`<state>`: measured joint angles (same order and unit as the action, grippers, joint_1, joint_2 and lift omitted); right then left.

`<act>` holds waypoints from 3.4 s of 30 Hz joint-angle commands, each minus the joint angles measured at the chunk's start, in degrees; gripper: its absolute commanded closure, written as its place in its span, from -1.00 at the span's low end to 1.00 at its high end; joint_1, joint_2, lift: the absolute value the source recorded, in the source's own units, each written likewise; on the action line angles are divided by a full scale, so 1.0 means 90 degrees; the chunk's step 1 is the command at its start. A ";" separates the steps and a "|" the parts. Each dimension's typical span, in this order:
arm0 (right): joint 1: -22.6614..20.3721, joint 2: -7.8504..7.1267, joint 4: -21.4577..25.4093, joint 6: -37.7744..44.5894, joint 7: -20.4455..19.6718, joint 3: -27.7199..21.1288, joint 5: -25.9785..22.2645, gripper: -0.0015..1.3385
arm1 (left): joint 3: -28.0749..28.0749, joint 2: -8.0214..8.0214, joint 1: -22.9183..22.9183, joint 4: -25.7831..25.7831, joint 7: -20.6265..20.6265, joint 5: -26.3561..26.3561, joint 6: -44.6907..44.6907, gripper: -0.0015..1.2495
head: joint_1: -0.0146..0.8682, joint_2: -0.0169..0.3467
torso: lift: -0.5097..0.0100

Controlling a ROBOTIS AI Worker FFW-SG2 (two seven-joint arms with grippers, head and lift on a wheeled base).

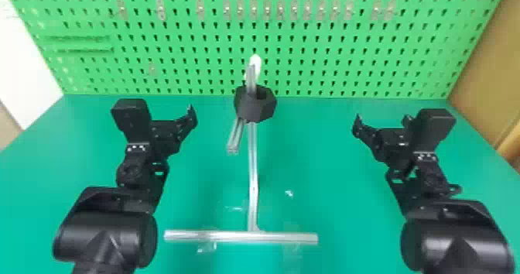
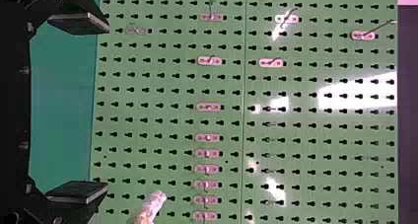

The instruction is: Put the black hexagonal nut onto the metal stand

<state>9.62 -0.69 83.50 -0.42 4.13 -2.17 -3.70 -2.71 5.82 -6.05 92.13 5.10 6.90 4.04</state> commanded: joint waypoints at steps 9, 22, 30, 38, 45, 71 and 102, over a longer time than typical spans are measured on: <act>0.0015 -0.0031 0.0019 0.0037 0.0000 0.0017 0.0011 -0.90 | -0.0001 -0.0003 -0.0021 -0.0012 0.0000 -0.0024 0.0000 -0.75 | 0.60 -0.46 | 0.96; 0.0006 -0.0040 0.0039 0.0105 0.0000 0.0017 -0.0009 -0.90 | 0.0009 -0.0003 -0.0011 -0.0012 0.0000 -0.0014 0.0000 -0.75 | 0.60 -0.46 | 0.96; 0.0006 -0.0050 0.0068 0.0135 0.0000 0.0046 -0.0009 -0.90 | -0.0001 -0.0003 -0.0001 -0.0012 0.0000 -0.0004 -0.0010 -0.75 | 0.60 -0.46 | 0.96; 0.0025 -0.0031 0.0068 0.0135 0.0000 0.0056 0.0020 -0.90 | -0.0001 -0.0012 -0.0001 -0.0012 0.0000 0.0005 -0.0010 -0.75 | 0.60 -0.46 | 0.96; 0.0025 -0.0031 0.0078 0.0135 0.0000 0.0066 0.0011 -0.90 | -0.0001 -0.0012 -0.0011 -0.0012 0.0000 0.0025 -0.0010 -0.75 | 0.60 -0.46 | 0.96; 0.0035 -0.0031 0.0078 0.0145 0.0000 0.0115 0.0011 -0.90 | -0.0021 -0.0012 -0.0021 -0.0012 0.0000 0.0054 -0.0039 -0.75 | 0.60 -0.46 | 0.96; 0.0064 -0.0060 0.0078 0.0164 0.0000 0.0163 0.0001 -0.90 | -0.0011 -0.0012 -0.0021 -0.0012 0.0000 0.0064 -0.0039 -0.75 | 0.60 -0.46 | 0.96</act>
<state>10.19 -1.23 84.20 1.05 4.13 -0.70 -3.69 -2.82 5.71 -6.31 92.02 5.10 7.47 3.69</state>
